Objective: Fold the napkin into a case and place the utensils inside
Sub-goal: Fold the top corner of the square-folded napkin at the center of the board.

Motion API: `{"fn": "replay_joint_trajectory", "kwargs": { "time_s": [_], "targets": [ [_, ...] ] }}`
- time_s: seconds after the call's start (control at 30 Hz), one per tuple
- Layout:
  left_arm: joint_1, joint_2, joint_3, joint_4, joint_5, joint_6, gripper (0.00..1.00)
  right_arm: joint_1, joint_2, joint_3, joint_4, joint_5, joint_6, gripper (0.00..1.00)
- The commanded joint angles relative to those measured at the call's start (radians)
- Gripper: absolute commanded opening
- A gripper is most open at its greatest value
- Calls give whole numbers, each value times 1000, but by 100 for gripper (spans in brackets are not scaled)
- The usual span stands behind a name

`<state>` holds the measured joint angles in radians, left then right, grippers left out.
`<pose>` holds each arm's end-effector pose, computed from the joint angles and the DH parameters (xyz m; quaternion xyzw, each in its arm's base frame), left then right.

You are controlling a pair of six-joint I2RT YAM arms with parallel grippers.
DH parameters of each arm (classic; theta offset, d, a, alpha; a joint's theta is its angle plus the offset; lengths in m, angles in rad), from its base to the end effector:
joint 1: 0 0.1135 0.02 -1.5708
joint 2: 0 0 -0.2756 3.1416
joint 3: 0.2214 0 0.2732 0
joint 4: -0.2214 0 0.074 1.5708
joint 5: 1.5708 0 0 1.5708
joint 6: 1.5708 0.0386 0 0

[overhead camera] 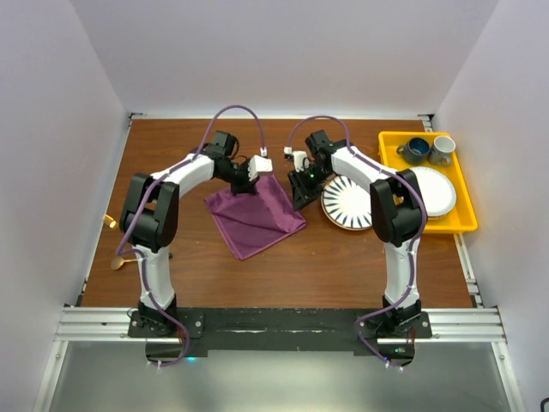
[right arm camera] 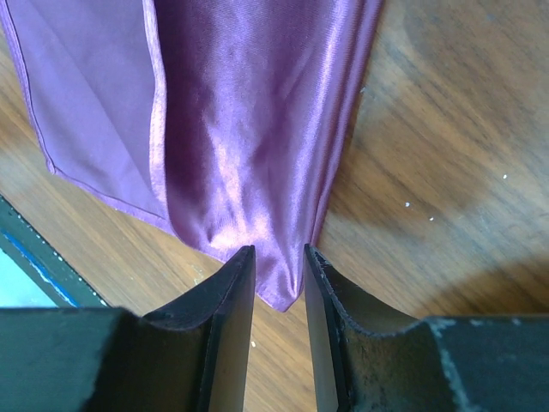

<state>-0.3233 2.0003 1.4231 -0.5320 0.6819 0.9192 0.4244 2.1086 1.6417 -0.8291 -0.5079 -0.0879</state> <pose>0.4068 -0.1620 0.1758 0.5962 0.7015 -0.2479 0.3016 0.4073 0.2046 0.1801 -0.2762 0.9188 0.2675 0.0890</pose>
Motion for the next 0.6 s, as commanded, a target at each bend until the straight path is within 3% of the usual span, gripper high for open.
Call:
{"fn": "replay_joint_trajectory", "kwargs": {
  "time_s": [0.0,0.27,0.57],
  "targets": [
    [-5,2,69,128,28,-117,0,-3,22,9,22,19,-16,32],
    [-5,51,94,251,-73,-198,0,-3,22,13,13,20,-24,32],
    [-8,78,111,294,-56,-230,0,-3,11,13,8,16,-26,32]
  ]
}}
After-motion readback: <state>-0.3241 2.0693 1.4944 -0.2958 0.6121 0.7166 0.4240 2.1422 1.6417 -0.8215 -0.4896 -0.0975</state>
